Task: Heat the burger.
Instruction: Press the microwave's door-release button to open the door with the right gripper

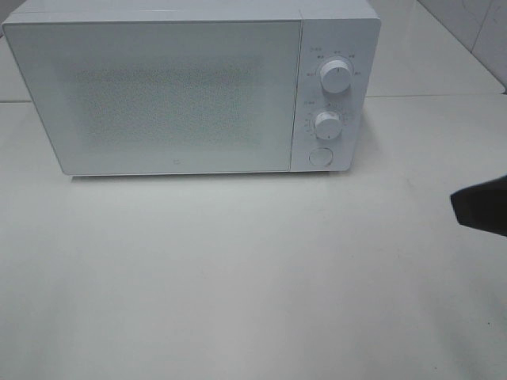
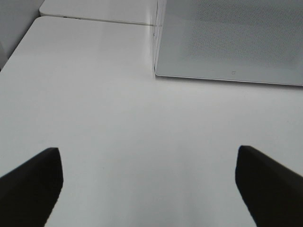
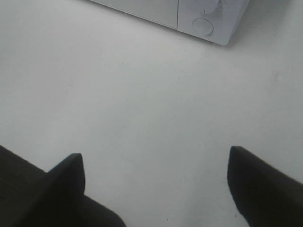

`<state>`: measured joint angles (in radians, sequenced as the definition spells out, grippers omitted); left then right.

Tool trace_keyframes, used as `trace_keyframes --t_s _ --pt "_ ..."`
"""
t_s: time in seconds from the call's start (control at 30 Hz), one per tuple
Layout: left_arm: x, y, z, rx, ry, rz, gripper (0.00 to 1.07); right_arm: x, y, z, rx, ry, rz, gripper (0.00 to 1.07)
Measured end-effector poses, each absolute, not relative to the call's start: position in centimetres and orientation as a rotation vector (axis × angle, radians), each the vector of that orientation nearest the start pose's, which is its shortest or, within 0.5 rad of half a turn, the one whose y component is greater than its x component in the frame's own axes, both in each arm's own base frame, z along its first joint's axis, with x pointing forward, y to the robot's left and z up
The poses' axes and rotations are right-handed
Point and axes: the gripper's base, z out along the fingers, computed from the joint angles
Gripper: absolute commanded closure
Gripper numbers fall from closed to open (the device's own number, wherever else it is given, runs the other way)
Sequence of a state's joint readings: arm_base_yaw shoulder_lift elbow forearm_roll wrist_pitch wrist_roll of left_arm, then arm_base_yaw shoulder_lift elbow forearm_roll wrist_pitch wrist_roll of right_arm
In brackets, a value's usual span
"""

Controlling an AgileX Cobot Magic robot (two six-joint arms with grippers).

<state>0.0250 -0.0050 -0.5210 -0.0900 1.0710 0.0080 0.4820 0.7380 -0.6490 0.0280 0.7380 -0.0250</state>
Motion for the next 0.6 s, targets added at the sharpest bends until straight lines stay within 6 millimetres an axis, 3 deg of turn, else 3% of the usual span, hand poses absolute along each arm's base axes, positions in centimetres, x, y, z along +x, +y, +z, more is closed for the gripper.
trace_keyframes --t_s 0.47,0.6 --pt "-0.9 -0.7 28.2 -0.011 2.026 -0.086 0.16 7.7 4.0 30.5 -0.559 2.281 0.238 0.31" --pt "-0.9 -0.7 28.2 -0.011 2.026 -0.086 0.16 5.8 2.4 30.0 -0.466 2.216 0.203 0.31"
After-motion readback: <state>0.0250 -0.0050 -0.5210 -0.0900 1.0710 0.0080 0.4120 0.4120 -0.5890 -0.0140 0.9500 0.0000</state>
